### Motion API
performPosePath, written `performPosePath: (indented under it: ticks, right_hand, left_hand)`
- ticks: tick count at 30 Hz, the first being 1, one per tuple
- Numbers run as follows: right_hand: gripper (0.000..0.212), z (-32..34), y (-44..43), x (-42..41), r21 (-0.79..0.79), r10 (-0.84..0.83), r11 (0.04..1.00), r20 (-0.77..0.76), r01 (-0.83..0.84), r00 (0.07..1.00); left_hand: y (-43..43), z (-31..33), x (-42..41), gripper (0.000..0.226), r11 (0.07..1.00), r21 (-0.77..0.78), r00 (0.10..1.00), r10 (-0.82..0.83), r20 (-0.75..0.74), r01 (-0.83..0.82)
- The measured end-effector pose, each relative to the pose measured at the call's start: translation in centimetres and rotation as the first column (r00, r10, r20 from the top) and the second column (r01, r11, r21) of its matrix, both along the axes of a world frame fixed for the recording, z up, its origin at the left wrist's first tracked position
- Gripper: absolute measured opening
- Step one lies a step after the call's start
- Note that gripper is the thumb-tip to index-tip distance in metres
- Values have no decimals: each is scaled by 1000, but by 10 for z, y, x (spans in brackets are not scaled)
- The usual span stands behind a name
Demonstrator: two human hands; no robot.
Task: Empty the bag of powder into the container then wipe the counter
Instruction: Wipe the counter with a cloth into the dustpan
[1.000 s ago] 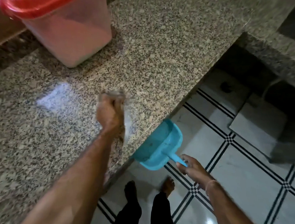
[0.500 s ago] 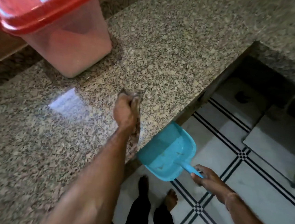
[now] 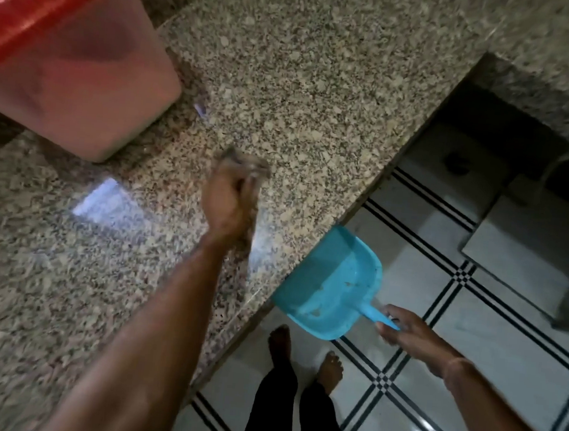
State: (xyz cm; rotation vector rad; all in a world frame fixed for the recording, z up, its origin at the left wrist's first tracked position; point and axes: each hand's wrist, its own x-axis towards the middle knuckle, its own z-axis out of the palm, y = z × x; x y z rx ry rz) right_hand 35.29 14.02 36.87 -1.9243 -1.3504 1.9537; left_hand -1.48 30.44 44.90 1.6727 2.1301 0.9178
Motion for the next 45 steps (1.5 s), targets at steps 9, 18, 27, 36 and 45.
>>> performPosePath:
  ticks: [9, 18, 27, 36, 45]
  right_hand:
    - [25, -7, 1, -10, 38, -39, 998, -21, 40, 999]
    - [35, -10, -12, -23, -51, -120, 992, -70, 117, 990]
    - [13, -14, -15, -7, 16, -231, 973, -47, 232, 972]
    - [31, 8, -27, -17, 36, -282, 958, -34, 283, 959]
    - [20, 7, -40, -26, -2, -289, 957, -56, 289, 956]
  left_hand:
    - [58, -4, -134, 46, 858, -92, 854, 481, -198, -505]
    - [72, 8, 12, 37, 899, 52, 888, -437, 140, 434]
    - [220, -29, -66, 46, 980, 157, 990, -135, 49, 126]
    - [69, 13, 79, 38, 622, 41, 603, -771, 204, 782]
    - [159, 23, 101, 11, 654, -56, 654, -741, 153, 755]
